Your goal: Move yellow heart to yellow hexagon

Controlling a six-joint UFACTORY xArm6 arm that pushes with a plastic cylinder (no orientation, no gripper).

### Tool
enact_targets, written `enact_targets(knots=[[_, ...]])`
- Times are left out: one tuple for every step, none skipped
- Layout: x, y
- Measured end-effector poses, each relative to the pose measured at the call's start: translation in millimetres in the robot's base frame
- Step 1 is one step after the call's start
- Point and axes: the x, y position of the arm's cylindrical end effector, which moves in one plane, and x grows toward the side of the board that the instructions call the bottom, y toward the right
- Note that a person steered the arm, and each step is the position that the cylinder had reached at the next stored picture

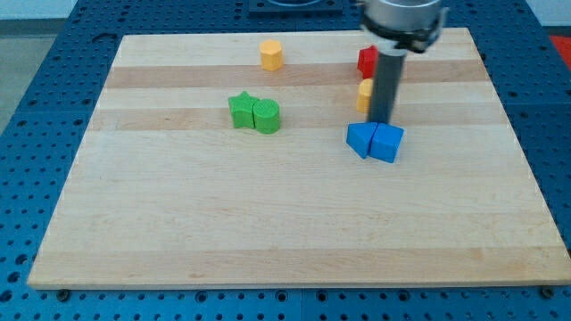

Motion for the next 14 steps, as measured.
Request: enact_targets(knots=[[-19,46],[-40,46],[-59,13],[-89,-27],[-102,-31],[-101,16],[-80,42],[-60,32],[-37,18],[-32,-8],[-58,-42],[-84,-78],[-87,-83],[-95,-103]])
